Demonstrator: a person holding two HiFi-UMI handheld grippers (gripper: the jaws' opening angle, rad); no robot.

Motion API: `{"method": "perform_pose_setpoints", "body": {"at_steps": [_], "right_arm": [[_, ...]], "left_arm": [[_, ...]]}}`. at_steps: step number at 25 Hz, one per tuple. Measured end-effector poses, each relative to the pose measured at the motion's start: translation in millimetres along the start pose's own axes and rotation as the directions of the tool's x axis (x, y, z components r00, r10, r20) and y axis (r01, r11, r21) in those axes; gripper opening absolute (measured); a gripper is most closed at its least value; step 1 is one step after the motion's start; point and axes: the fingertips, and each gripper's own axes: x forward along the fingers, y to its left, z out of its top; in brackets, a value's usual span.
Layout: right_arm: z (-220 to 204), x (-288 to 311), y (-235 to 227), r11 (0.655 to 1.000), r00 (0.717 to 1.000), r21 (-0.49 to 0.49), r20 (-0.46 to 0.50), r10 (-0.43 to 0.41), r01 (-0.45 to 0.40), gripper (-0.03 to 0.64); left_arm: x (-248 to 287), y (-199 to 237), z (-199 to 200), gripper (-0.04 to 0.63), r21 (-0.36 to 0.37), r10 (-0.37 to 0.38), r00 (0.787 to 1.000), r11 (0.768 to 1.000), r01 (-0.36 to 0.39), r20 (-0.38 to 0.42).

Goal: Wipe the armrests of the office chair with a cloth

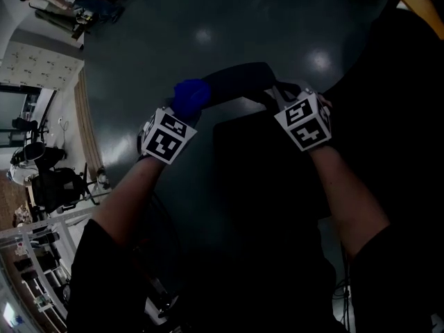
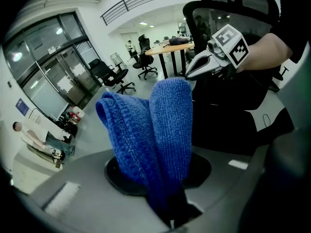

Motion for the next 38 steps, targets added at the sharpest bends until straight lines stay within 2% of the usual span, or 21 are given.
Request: {"method": "perform_pose_setpoints", "body": {"at_steps": [5, 16, 27, 32, 38], "right_arm": [[2.3, 3.6, 2.0, 1.000, 1.000, 0.001, 0.009, 0.004, -0.004, 0.005], [6.2, 5.3, 15.9, 0.999, 1.000, 0.028, 0.023, 0.017, -0.018, 0.003], [-0.6, 3.0, 32.2, 0.998, 0.998, 0.027, 0.019, 0.058, -0.058, 0.003], [-11.7, -13.3, 30.8, 0.997, 0.998, 0.056, 0.021, 0.056, -0.057, 0.003], [-25.4, -34.9, 51.2, 0.991, 0.998, 0.116, 0.034, 0.058, -0.062, 0.003]], "left_arm": [[9.0, -24.6, 11.9, 0.138, 0.022, -0.045, 0.999, 0.999, 0.045, -0.008], [28.3, -69.3, 61.9, 0.138, 0.021, -0.132, 0.991, 0.991, 0.132, 0.034], [47.5, -90.4, 101.8, 0.138, 0.028, -0.174, 0.982, 0.985, 0.173, 0.076], [49.4, -99.8, 127.2, 0.138, 0.047, -0.186, 0.978, 0.982, 0.182, 0.097], [35.5, -108.6, 136.3, 0.138, 0.087, -0.181, 0.975, 0.982, 0.170, 0.128]]}}
